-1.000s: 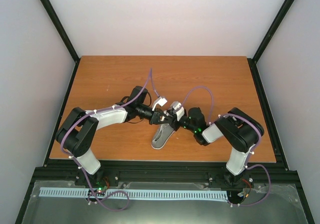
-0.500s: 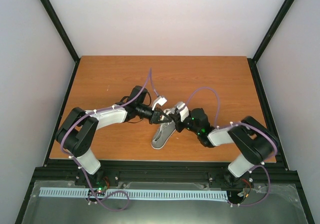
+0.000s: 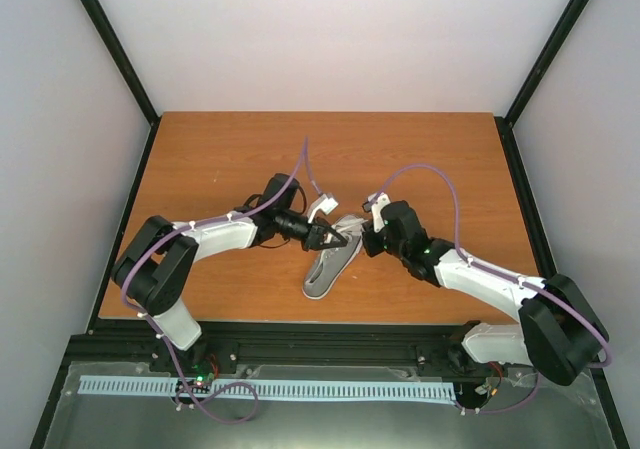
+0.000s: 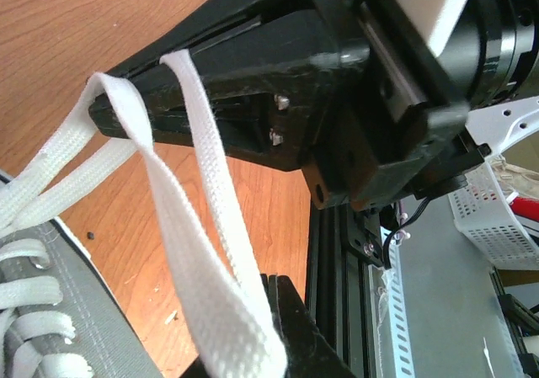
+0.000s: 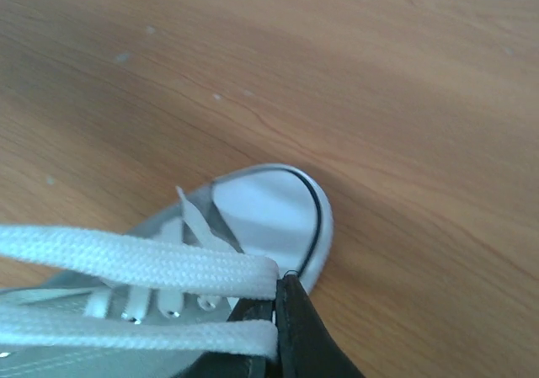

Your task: Tie the shoes

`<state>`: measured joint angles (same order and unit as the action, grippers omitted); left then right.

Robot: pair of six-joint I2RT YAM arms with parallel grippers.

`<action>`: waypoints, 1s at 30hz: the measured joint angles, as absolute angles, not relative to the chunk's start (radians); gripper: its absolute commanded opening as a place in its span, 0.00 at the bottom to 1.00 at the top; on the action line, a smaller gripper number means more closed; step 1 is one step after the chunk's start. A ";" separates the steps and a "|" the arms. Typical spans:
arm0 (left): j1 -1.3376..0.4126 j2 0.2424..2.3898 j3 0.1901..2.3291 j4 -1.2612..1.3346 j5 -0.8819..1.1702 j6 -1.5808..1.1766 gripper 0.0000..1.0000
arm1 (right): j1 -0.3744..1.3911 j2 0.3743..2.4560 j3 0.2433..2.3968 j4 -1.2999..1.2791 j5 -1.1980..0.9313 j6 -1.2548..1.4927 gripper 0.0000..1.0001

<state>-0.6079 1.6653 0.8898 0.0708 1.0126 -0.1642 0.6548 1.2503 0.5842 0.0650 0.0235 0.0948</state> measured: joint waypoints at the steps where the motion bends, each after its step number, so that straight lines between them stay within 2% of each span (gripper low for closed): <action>1: -0.613 1.665 0.890 0.076 1.012 -0.166 0.01 | 0.661 1.250 0.600 0.010 0.061 0.114 0.04; 7: -0.628 1.684 0.891 0.094 1.006 -0.178 0.01 | 0.680 1.227 0.657 -0.167 0.176 0.176 0.10; 11: -0.629 1.687 0.891 0.099 1.004 -0.182 0.01 | 0.680 1.224 0.696 -0.200 0.248 0.216 0.13; 15: -0.630 1.687 0.891 0.105 0.995 -0.184 0.01 | 0.680 1.231 0.697 -0.213 0.316 0.266 0.20; 19: -0.630 1.687 0.891 0.108 0.992 -0.184 0.01 | 0.680 1.237 0.675 -0.206 0.331 0.298 0.17; 20: -0.630 1.687 0.891 0.109 0.991 -0.184 0.01 | 0.680 1.237 0.663 -0.196 0.326 0.301 0.13; 21: -0.630 1.687 0.891 0.109 0.991 -0.184 0.01 | 0.680 1.237 0.649 -0.185 0.318 0.303 0.06; 22: -0.630 1.687 0.891 0.109 0.990 -0.185 0.01 | 0.679 1.237 0.632 -0.176 0.307 0.308 0.03; 29: -0.630 1.687 0.891 0.111 0.988 -0.188 0.04 | 0.669 1.207 0.522 -0.169 0.208 0.390 0.03; 30: -0.630 1.687 0.891 0.111 0.987 -0.188 0.04 | 0.668 1.200 0.511 -0.170 0.192 0.401 0.09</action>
